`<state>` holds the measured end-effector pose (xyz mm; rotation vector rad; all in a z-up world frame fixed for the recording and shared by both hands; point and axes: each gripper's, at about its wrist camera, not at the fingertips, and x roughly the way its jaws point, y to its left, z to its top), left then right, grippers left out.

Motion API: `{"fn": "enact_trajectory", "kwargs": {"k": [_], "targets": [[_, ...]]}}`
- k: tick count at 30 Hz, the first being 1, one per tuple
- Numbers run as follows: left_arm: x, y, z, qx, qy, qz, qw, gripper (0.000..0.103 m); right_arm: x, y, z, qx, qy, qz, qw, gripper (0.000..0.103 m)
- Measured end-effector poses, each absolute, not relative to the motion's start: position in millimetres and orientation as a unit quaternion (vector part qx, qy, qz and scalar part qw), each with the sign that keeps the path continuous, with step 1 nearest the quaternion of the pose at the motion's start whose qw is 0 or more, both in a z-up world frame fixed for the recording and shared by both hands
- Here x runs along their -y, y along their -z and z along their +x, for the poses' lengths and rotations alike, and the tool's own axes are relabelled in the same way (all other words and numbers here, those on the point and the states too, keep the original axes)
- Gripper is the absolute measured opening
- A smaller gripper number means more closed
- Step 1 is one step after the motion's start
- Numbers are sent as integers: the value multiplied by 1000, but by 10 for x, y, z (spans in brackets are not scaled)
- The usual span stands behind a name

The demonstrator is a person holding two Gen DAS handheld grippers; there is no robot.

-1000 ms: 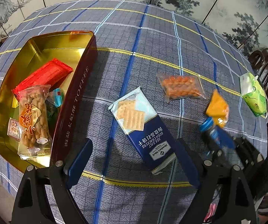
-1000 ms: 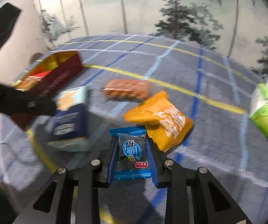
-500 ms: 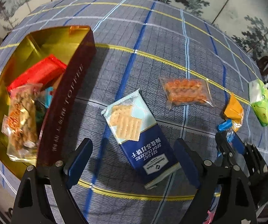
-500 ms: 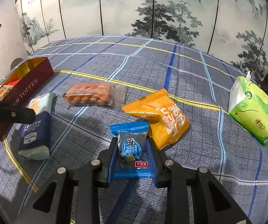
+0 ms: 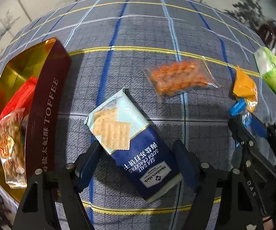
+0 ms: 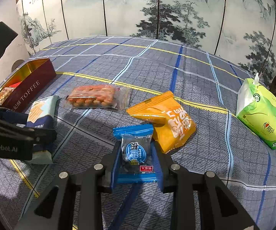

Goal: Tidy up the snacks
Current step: 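Grasp and lift the blue soda cracker pack with the left tool while the right tool holds the candy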

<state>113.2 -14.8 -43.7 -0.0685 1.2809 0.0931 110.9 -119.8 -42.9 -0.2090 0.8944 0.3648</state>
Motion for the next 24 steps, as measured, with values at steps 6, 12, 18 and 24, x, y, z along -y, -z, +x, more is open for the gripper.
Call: {"fn": "enact_trajectory", "kwargs": {"k": [6, 12, 18, 24], "targets": [[127, 427, 1076, -603, 1, -24, 797, 56, 1198, 428, 1109, -429, -175, -100, 880, 32], [-3, 408, 913, -614, 38, 2, 788, 51, 1197, 428, 1107, -429, -175, -100, 880, 32], [-47, 382, 717, -613, 77, 70, 783, 52, 1195, 428, 1105, -429, -175, -100, 881, 32], [-27, 384, 653, -601, 58, 91, 792, 66, 1195, 428, 1103, -429, -175, -101, 881, 32]]}}
